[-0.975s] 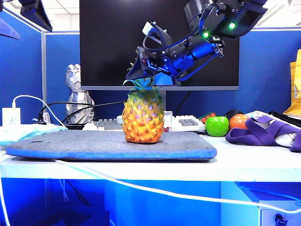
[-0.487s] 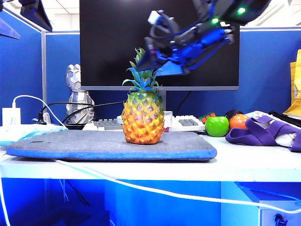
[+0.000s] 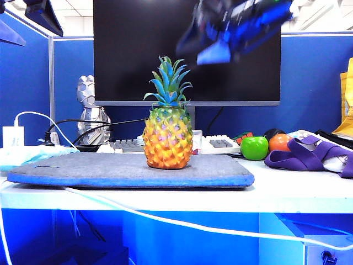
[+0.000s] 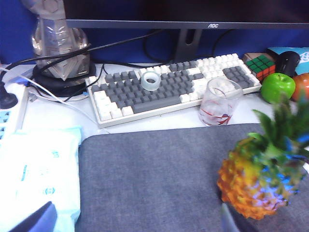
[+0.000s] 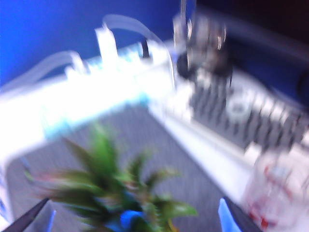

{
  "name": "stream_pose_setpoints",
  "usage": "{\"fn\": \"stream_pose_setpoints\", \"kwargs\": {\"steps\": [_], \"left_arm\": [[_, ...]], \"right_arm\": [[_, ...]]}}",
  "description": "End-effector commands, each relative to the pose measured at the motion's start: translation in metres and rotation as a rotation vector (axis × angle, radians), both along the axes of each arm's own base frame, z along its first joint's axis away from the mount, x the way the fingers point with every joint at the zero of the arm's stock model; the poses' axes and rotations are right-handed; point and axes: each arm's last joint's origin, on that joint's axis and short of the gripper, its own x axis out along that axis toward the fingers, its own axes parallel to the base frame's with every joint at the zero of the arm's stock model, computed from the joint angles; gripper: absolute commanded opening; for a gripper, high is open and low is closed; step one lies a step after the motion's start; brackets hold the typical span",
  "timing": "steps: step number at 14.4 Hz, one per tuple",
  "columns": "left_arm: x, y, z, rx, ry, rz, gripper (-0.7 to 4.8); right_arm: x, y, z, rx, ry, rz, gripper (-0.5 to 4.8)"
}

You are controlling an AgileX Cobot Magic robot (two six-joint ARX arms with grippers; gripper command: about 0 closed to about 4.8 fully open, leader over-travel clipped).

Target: Pick up the pineapple and place it above the gray bag.

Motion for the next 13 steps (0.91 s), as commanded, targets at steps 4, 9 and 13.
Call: {"fn": "stream_pose_setpoints", "kwargs": {"steps": [4, 9, 13], "left_arm": [[-0.003, 0.000, 0.008, 0.009, -0.038, -0.002, 4.79], [-0.026, 0.007, 0.028, 0.045, -0.126, 0.102, 4.79], [-0.073, 0.017, 0.051, 0.140, -0.230, 0.240, 4.79]], "right_arm": [[-0.045, -0.089, 0.083, 0.039, -0.134, -0.231, 4.79], [-0.086, -0.152, 0.079, -0.010, 0.119, -0.272, -0.01], [-0.123, -0.134, 0.107, -0.085, -0.013, -0.330, -0.03]]}}
